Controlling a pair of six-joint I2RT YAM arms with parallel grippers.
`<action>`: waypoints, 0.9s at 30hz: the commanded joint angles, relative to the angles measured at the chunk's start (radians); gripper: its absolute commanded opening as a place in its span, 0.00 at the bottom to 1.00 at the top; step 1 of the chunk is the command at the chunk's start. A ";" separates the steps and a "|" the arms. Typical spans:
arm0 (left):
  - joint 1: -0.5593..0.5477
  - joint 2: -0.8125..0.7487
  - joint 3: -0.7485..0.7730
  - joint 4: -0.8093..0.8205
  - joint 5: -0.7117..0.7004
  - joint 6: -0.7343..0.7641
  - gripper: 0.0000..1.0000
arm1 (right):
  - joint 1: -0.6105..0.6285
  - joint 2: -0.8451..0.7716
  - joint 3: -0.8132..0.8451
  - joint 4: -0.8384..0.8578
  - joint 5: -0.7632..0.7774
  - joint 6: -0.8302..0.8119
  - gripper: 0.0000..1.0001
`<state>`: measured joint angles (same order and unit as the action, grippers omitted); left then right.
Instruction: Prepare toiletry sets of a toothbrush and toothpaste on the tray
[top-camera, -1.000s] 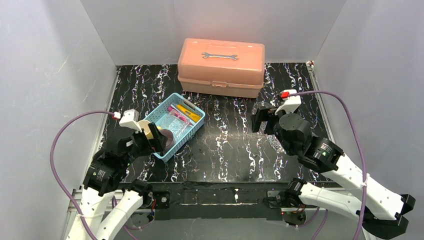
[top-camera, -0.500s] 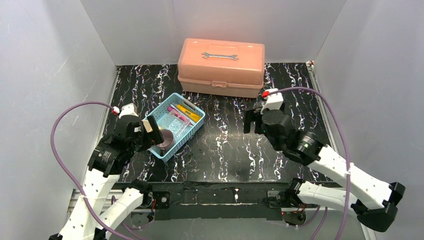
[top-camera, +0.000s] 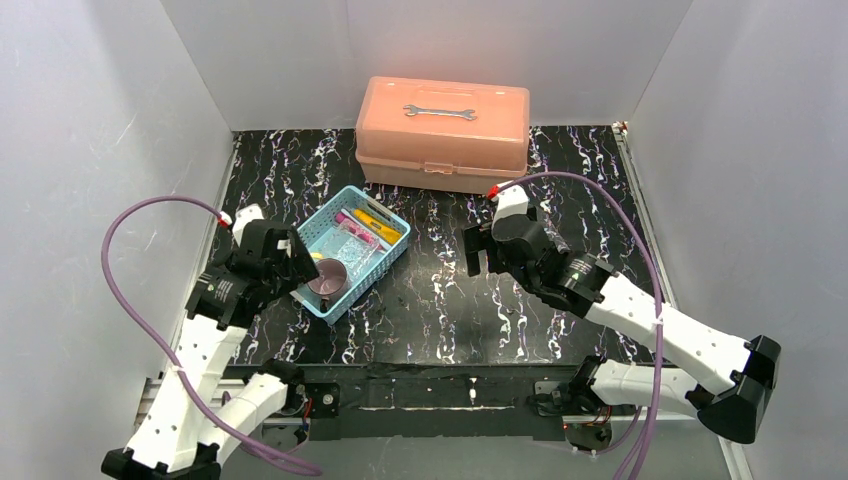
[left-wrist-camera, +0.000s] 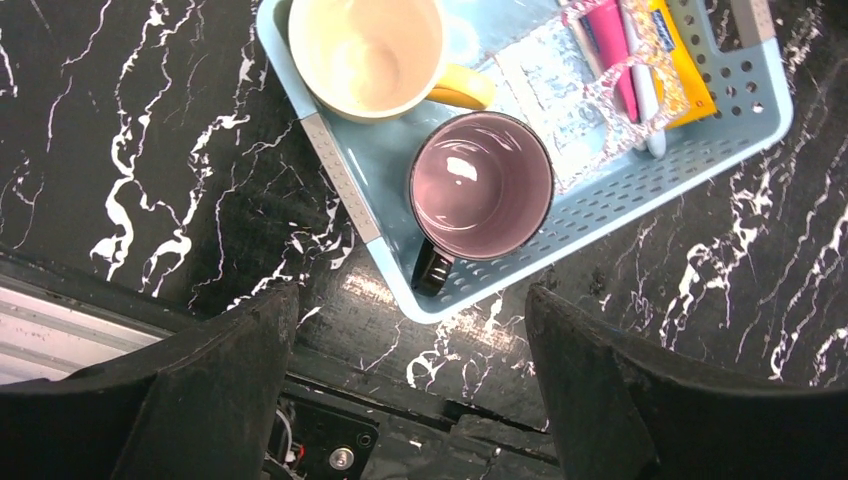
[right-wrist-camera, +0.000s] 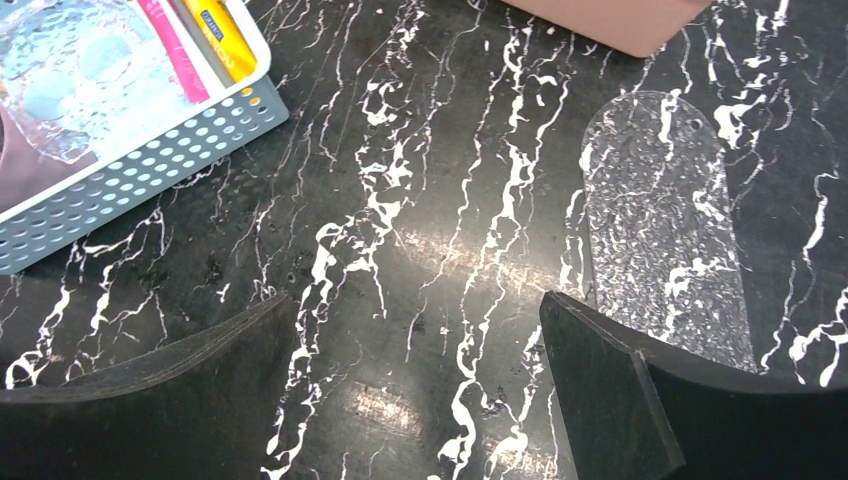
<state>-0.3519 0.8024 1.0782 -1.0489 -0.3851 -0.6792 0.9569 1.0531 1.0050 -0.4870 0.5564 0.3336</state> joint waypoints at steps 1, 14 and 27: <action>0.056 0.029 -0.015 0.003 -0.015 -0.016 0.80 | 0.002 0.016 0.026 0.060 -0.064 -0.020 1.00; 0.334 0.081 -0.133 0.107 0.193 0.060 0.63 | 0.002 0.027 0.001 0.073 -0.105 -0.039 1.00; 0.459 0.195 -0.205 0.178 0.290 0.083 0.55 | 0.002 0.041 -0.025 0.083 -0.145 -0.041 1.00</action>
<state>0.0940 0.9810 0.8894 -0.8856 -0.1165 -0.6121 0.9569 1.0885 0.9962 -0.4450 0.4309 0.3096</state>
